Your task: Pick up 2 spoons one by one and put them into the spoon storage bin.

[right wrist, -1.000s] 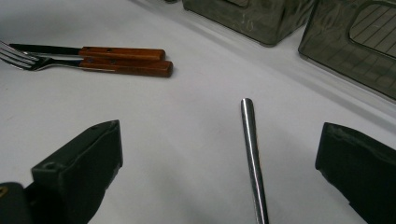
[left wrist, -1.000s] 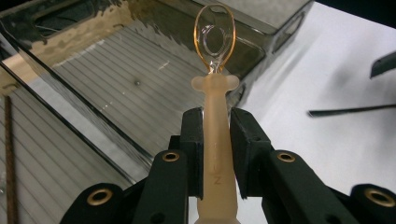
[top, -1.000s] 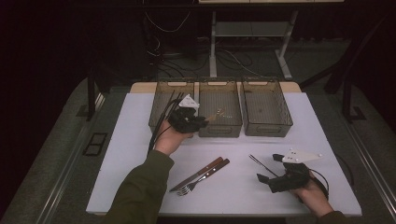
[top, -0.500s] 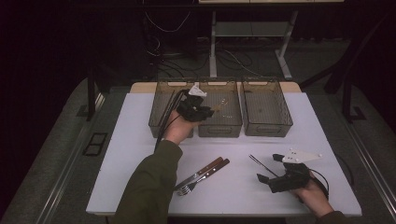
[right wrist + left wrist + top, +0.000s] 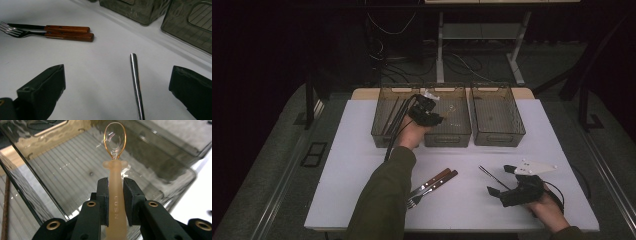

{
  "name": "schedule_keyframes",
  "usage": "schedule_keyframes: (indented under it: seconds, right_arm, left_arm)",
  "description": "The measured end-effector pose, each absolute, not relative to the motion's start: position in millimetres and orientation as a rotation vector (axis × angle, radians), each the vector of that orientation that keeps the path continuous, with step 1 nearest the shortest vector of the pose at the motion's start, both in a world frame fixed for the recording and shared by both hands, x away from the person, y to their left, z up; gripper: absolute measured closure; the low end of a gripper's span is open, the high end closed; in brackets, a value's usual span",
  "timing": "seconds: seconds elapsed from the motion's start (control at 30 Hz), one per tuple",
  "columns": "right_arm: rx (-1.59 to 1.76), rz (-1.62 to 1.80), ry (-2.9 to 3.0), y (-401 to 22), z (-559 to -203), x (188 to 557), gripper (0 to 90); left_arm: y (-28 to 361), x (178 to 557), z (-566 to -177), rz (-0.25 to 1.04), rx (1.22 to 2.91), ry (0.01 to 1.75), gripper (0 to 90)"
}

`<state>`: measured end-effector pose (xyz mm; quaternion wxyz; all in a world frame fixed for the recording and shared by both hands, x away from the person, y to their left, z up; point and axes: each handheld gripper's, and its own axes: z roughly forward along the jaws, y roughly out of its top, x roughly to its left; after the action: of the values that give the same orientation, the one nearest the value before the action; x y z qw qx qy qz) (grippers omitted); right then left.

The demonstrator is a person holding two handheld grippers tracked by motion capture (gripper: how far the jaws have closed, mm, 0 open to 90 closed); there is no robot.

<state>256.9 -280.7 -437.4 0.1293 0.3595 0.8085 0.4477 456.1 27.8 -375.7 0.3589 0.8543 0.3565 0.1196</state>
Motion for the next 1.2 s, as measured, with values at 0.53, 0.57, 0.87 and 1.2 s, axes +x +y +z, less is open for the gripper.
schedule_keyframes:
  seconds: [0.53,0.57,0.87,1.2]
  right_arm:
    - [1.042,1.298,2.352,-281,-437,257,0.9]
    - [1.043,1.297,2.350,-281,-437,257,0.9]
    - [1.043,1.296,2.353,-280,-437,257,0.9]
    - [1.051,1.282,2.361,-280,-439,258,0.9]
  left_arm:
    - [31,455,-373,0.317,2.171,0.908,46.9]
    - [31,453,-371,0.316,2.162,0.897,45.4]
    - [49,429,-356,0.280,2.124,0.791,33.7]
    - [81,386,-359,0.248,2.155,0.735,15.2]
